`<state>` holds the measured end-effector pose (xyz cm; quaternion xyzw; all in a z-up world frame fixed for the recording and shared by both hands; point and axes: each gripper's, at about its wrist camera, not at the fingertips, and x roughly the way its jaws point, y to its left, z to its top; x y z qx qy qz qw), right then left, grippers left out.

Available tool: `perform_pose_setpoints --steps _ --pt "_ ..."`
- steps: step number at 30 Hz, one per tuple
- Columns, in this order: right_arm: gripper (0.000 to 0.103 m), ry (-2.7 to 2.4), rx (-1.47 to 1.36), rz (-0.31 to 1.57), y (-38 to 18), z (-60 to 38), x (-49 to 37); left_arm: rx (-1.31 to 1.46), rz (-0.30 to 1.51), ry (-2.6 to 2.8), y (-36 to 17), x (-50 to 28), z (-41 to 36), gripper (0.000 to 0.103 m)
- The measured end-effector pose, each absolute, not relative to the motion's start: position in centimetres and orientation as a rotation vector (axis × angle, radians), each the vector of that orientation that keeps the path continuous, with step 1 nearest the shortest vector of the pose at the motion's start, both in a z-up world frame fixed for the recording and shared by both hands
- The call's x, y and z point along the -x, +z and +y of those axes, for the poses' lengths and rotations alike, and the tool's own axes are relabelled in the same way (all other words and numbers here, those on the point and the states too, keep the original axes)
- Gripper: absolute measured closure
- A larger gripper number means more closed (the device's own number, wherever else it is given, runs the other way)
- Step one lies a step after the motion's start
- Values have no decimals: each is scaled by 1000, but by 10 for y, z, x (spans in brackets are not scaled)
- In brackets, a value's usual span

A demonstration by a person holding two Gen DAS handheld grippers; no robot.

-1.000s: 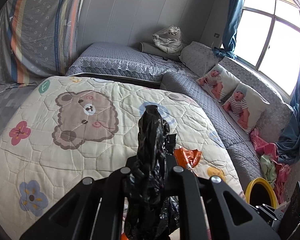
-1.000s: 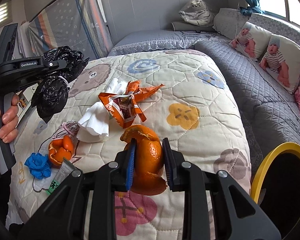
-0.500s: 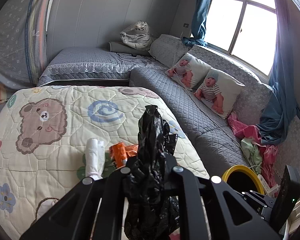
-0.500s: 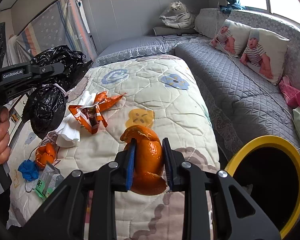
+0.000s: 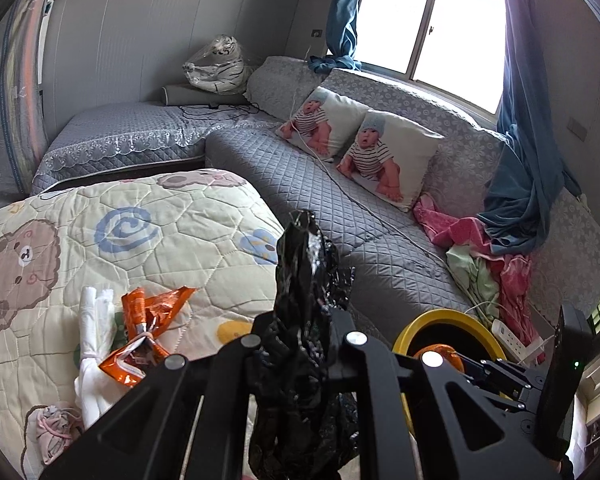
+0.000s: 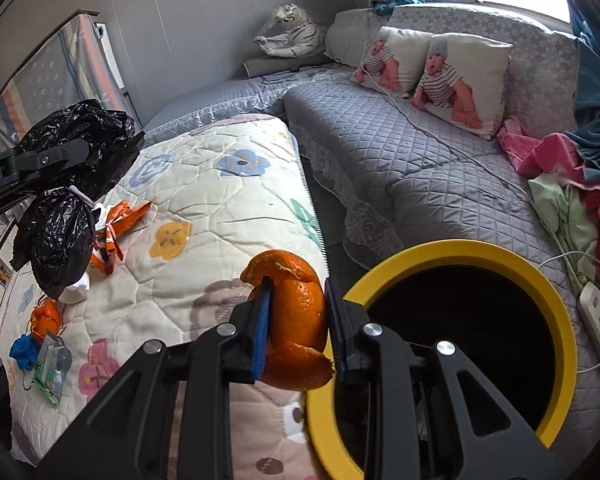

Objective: Collect trash
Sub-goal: 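Carry the black bag and orange peel with both grippers over the yellow bin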

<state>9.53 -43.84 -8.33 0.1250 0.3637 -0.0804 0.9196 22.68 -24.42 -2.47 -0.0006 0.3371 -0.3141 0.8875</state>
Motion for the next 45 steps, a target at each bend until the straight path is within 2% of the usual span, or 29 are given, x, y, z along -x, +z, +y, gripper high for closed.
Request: perform_pose_setpoints --steps 22,45 --pt "78 -362 -322 795 -113 -515 -52 -116 689 -819 -36 -183 -335 93" --pt "78 -441 -319 820 -123 -539 -33 -188 725 -917 -54 -162 -392 93"
